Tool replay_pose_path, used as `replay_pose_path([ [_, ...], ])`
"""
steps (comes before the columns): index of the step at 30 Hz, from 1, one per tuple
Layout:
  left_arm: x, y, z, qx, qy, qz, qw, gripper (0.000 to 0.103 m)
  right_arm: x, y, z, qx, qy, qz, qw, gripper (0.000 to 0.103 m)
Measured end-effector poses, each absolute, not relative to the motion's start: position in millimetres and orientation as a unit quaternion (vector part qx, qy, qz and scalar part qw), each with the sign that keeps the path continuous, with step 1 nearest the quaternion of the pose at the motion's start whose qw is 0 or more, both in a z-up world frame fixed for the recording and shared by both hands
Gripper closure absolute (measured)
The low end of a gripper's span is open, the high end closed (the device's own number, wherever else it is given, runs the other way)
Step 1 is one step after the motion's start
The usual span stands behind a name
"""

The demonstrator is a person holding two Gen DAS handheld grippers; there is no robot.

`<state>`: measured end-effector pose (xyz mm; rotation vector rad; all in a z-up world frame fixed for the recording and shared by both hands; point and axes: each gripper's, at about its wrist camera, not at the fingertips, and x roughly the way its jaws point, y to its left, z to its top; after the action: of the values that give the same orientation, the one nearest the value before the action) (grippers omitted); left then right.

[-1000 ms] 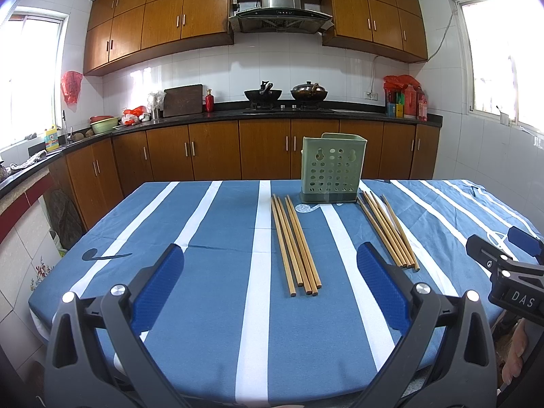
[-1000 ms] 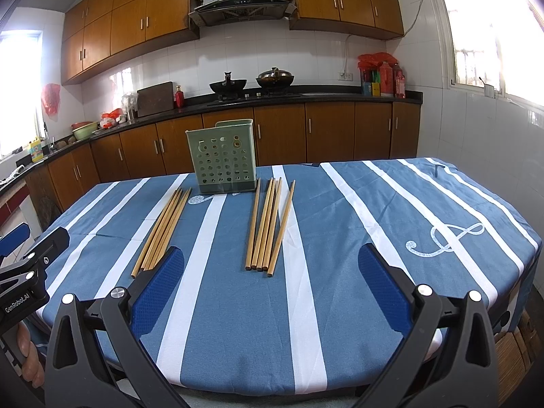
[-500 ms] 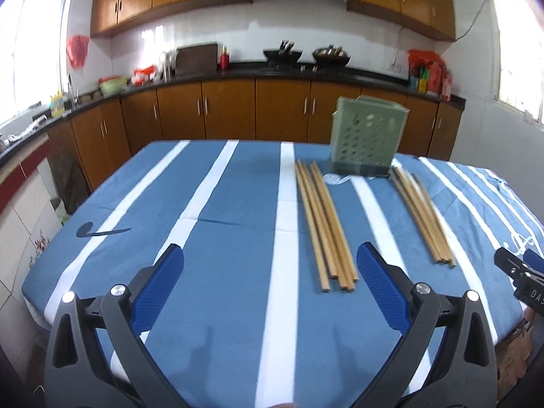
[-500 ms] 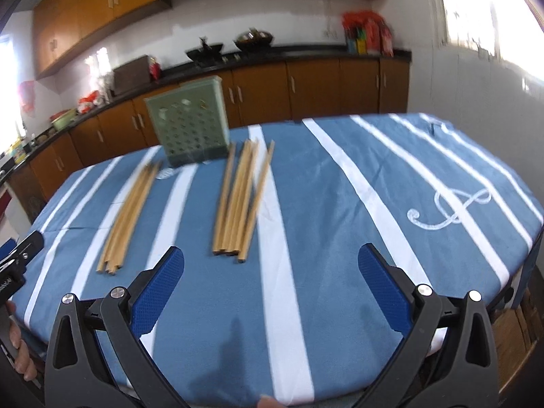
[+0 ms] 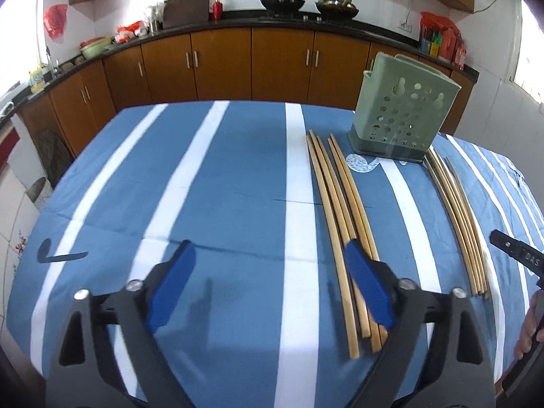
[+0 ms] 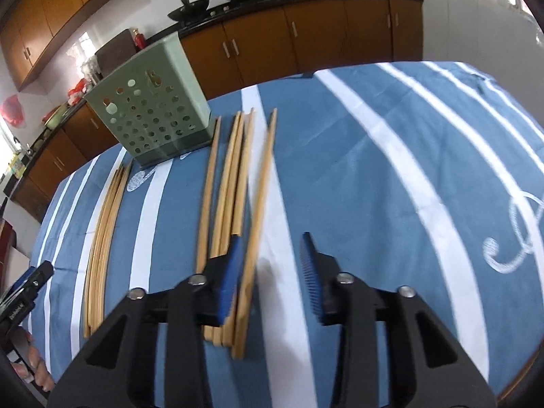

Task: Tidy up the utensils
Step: 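Grasp one wooden chopstick with the left tool while the right tool grasps another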

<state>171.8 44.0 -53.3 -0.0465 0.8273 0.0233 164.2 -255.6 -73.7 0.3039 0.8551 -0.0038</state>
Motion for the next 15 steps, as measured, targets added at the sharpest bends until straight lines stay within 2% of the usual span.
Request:
replay_pose_path([
  [2,179.5,42.1,-57.7,-0.025,0.411,0.003,0.911,0.025,171.7,-251.2,-76.6,0.141,0.42,0.001,0.897,0.072],
  [5,187.8,35.8,-64.5,-0.019,0.422,-0.007,0.906,0.033,179.8,-249.0,-84.1,0.141,0.435,0.012,0.889,0.089],
  [7,191.7,32.2,-69.2,-0.016,0.432,-0.014,0.902,0.04,179.5,-249.6,-85.0,0.138,0.429,0.01,0.893,0.095],
  [11,198.3,28.3,-76.7,-0.024,0.448,-0.035,0.893,0.056,173.8,-255.7,-83.2,0.147,0.426,0.006,0.892,0.095],
  [15,200.8,24.3,-77.5,-0.028,0.453,-0.049,0.89,0.06,175.3,-256.7,-82.3,0.14,0.426,0.003,0.894,0.095],
])
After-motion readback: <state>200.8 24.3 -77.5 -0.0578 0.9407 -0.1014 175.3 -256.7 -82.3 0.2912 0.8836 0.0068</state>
